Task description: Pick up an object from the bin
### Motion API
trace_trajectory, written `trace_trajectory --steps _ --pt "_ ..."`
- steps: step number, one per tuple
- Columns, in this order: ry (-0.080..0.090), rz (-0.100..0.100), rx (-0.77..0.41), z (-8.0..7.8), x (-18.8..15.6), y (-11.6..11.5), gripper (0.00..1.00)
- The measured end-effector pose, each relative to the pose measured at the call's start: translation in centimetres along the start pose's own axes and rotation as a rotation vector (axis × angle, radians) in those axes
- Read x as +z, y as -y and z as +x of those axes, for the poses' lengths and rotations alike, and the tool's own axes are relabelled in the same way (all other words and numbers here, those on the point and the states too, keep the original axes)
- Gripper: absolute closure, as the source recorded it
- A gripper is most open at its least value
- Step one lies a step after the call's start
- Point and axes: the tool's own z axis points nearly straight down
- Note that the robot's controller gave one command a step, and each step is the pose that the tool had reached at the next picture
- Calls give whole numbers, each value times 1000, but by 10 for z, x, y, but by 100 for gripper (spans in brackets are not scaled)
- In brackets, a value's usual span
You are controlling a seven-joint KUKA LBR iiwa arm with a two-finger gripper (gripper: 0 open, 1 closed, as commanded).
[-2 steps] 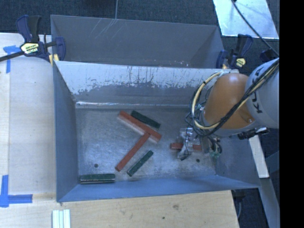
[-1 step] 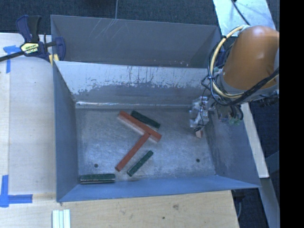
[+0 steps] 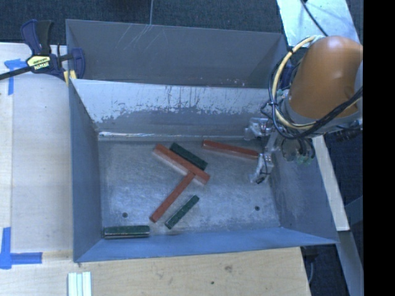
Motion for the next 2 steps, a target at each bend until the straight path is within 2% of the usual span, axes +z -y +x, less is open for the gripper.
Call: trace_trajectory --steps 1,2 --pt "-4 -1 77 -51 89 -46 0" --pt "-5 1 69 -61 129 -82 0"
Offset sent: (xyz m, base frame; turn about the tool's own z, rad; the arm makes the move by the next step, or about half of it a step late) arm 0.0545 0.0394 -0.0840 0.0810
